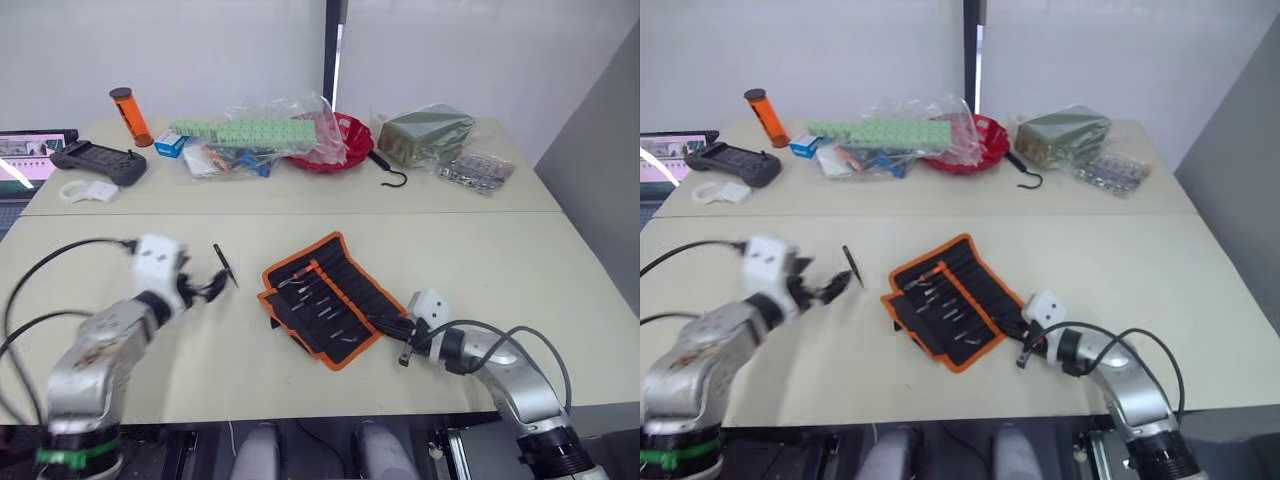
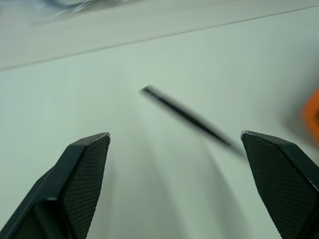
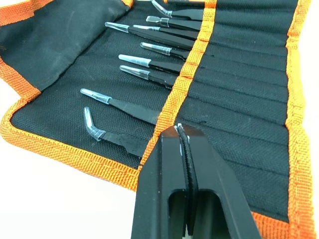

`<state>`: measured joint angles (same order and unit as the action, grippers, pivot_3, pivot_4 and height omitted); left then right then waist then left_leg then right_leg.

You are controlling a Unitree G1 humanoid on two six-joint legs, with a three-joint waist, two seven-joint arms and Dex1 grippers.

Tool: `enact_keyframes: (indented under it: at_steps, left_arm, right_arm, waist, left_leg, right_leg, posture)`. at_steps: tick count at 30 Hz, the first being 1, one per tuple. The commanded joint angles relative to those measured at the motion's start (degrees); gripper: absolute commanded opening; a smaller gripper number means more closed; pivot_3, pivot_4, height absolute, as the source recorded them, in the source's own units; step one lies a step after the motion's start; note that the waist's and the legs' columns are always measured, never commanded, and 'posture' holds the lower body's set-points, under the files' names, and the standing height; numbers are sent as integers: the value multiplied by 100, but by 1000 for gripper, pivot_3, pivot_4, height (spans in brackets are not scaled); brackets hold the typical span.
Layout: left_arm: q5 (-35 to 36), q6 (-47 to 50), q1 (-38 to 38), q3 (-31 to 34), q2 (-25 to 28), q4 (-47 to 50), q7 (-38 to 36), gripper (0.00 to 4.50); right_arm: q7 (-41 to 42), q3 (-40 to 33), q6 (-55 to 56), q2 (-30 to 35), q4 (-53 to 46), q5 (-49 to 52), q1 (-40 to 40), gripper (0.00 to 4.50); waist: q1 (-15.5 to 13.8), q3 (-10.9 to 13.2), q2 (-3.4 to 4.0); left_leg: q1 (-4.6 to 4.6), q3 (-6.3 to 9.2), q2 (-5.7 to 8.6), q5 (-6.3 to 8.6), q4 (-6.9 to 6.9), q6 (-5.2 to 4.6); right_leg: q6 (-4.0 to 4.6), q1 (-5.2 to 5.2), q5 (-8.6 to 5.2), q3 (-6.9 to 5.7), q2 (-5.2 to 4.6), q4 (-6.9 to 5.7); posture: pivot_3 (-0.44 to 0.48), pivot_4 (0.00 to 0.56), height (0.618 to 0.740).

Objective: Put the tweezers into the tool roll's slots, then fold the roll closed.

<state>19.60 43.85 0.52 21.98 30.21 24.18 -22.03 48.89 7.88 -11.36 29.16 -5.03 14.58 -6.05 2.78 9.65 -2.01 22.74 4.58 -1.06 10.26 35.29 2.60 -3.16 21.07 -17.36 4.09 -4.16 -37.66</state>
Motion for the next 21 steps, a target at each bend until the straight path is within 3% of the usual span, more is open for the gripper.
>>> enact_keyframes:
  at_steps: [1, 10, 15, 21]
  left_arm:
    - [-7, -387, -525, 647, -146, 254, 130, 4481]
    - [189, -1300, -2164, 1734, -967, 181, 202, 4481]
    - [327, -1490, -2422, 1968, -1103, 55, 206, 4481]
    - [418, -1587, -2404, 2107, -902, -213, 144, 4481]
  right_arm:
    - [-12, 124, 20, -39, 322, -183, -16, 0]
    - [17, 146, 243, -72, 585, -206, -78, 0]
    - [49, 158, 278, -57, 603, -193, -48, 0]
    - [78, 147, 216, -45, 541, -171, -47, 0]
  waist:
    - [-32, 0, 0]
    - [-88, -12, -21]
    - [-124, -27, -44]
    - [-140, -31, -50]
  left_leg:
    - [1, 0, 2, 0, 0, 0]
    - [2, -2, 6, 0, 0, 1]
    - [1, -3, 3, 0, 0, 1]
    - [1, -4, 0, 1, 0, 1]
  right_leg:
    - [0, -2, 0, -1, -3, 0]
    - [5, -5, -3, -4, -13, 8]
    - [14, -6, -10, -7, -13, 12]
    - [17, -3, -12, -9, -10, 12]
  posture:
    - [0, 150, 740]
    - [0, 150, 740]
    - [0, 150, 740]
    - [0, 150, 740]
